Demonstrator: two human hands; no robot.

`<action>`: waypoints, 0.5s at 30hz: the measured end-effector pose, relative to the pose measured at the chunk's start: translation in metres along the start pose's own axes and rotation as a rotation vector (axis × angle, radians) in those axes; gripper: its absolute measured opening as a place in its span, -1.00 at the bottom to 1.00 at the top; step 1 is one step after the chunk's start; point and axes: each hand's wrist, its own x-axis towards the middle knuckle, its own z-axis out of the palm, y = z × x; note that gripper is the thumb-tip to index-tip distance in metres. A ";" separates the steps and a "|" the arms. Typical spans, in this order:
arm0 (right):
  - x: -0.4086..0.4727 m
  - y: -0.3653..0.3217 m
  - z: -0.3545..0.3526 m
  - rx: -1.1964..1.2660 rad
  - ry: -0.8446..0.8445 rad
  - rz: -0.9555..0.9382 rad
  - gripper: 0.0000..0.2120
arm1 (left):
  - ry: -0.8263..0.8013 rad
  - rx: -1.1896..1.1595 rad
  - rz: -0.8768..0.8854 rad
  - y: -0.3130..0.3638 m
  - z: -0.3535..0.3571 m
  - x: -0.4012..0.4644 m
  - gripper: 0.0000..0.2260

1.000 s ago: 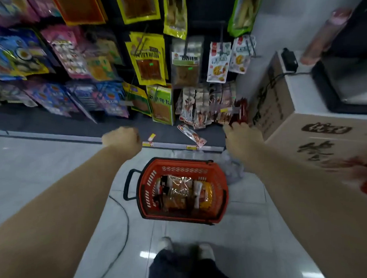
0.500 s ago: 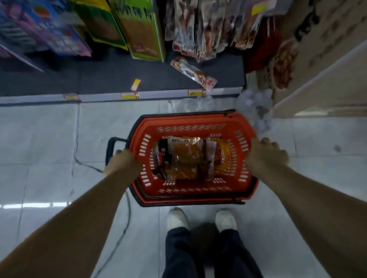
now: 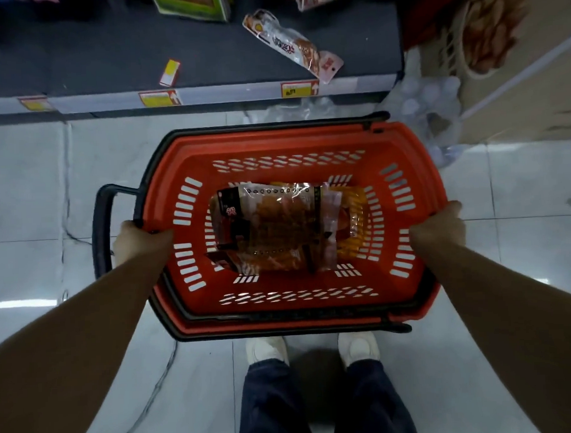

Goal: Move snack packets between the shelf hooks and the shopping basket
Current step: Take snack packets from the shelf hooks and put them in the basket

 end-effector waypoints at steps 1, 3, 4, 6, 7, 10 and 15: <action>0.003 0.001 0.000 0.006 0.015 -0.012 -0.58 | 0.003 -0.019 0.007 0.000 0.001 0.000 -0.56; 0.008 0.000 0.000 0.019 0.024 0.006 -0.62 | -0.004 -0.056 0.005 0.003 0.001 -0.001 -0.60; 0.008 -0.001 0.000 0.015 0.019 0.028 -0.62 | -0.018 -0.068 -0.004 0.003 -0.001 -0.003 -0.62; 0.006 -0.004 -0.003 -0.019 0.005 0.043 -0.62 | -0.049 -0.093 -0.035 0.002 -0.007 -0.007 -0.66; 0.005 -0.006 -0.005 -0.034 -0.002 0.036 -0.62 | -0.058 -0.101 -0.047 0.001 -0.011 -0.008 -0.68; 0.000 -0.023 -0.016 -0.079 -0.015 -0.016 -0.62 | -0.064 -0.114 -0.047 0.001 -0.028 -0.013 -0.72; -0.018 -0.064 -0.045 -0.168 -0.064 -0.141 -0.63 | -0.036 -0.111 -0.076 -0.005 -0.074 -0.027 -0.67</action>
